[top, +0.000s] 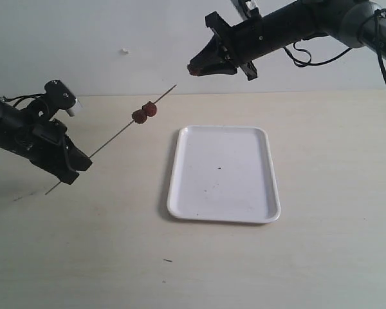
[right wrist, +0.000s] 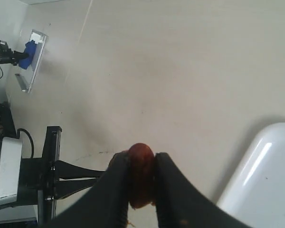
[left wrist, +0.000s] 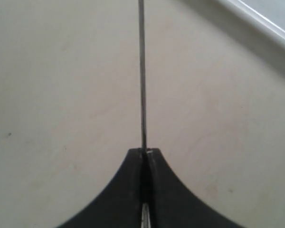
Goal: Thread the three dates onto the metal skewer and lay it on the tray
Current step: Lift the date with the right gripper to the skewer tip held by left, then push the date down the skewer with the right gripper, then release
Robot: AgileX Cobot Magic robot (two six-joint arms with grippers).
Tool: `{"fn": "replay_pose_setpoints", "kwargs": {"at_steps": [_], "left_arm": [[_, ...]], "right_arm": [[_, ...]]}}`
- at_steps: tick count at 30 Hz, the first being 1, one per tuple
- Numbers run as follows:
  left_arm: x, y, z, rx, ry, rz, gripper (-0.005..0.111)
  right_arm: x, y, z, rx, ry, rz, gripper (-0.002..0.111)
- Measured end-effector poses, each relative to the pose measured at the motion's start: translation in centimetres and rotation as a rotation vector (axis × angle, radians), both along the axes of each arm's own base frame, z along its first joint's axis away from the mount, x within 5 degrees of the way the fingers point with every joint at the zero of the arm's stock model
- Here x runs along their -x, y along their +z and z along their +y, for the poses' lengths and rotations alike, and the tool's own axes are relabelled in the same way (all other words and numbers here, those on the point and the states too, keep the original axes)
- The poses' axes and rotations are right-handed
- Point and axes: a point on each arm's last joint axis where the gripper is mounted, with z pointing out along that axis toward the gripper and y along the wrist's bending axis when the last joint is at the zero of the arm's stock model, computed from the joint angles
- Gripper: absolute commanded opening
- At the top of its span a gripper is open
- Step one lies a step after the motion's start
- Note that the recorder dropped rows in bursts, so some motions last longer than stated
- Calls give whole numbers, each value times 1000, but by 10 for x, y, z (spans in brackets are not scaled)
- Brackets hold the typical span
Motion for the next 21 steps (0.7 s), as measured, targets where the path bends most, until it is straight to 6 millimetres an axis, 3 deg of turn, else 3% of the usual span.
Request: {"fn": "replay_pose_setpoints", "kwargs": {"at_steps": [21], "left_arm": [[-2,3,-6,49,-32,-61,0]], "right_arm": [[3,0,19,-3,32,10,19]]}}
